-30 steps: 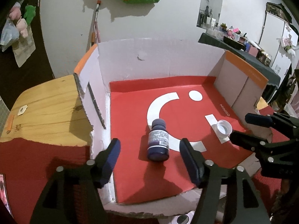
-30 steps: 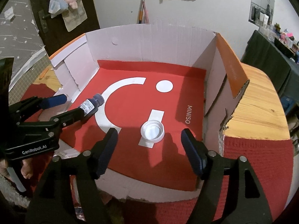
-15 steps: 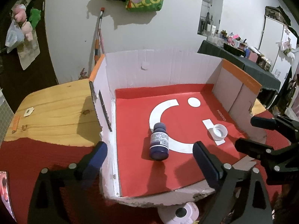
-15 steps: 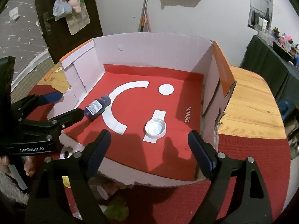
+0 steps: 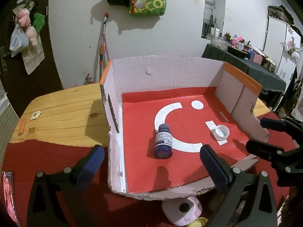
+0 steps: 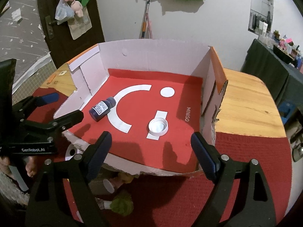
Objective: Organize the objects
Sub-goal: 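Open both tools and withdraw them from the box toward the remaining items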
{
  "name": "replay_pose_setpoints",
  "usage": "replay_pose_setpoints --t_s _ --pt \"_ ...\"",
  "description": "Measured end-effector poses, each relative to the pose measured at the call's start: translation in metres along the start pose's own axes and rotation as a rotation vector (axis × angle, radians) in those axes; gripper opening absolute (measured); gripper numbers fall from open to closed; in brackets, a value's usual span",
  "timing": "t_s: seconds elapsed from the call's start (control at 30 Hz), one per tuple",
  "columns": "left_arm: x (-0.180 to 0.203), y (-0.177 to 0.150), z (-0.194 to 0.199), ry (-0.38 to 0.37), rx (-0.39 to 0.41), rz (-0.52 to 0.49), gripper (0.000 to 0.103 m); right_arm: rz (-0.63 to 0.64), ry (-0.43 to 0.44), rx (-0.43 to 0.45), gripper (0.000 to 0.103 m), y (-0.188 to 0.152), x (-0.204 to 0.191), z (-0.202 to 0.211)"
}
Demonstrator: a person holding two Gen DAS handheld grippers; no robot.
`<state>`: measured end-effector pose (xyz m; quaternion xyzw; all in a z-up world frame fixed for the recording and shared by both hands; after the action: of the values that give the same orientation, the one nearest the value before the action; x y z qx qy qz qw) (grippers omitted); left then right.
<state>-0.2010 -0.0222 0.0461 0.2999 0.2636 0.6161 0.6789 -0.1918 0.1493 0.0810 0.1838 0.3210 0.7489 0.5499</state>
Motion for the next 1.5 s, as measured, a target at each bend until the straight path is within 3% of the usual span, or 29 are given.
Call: replay_pose_setpoints --t_s 0.17,0.4,0.53,0.87,1.13,1.5 --pt "-0.001 -0.001 0.004 0.021 0.005 -0.001 0.103 -0.002 -0.068 -0.020 0.086 0.001 -0.001 0.002" --pt "0.004 -0.003 0.012 0.049 0.020 -0.036 0.103 0.008 -0.010 0.063 0.086 -0.002 -0.008 0.017" --pt "0.005 -0.005 0.017 0.049 0.024 -0.039 0.103 0.027 -0.023 0.113 0.103 -0.003 -0.013 0.026" --pt "0.007 -0.014 0.031 0.039 0.034 -0.032 0.103 -0.018 0.036 0.139 0.103 -0.010 -0.013 0.036" --pt "0.009 -0.020 0.041 0.037 0.037 -0.025 0.103 0.006 -0.032 0.207 0.103 -0.017 -0.021 0.054" --pt "0.015 -0.029 0.051 0.031 0.045 -0.036 0.103 0.029 -0.105 0.217 0.103 -0.027 -0.025 0.059"
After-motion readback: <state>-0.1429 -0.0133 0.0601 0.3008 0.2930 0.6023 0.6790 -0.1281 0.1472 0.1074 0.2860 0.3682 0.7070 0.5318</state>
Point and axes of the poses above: each gripper's, at about its wrist camera, not at the fingertips, and z roughly against the way its jaws point, x to its right, y to its top, the point moved 4 cm from there along -z, roughly the way its jaws point, and after that the axes turned 1 degree about -z, right-handed, at the moved point
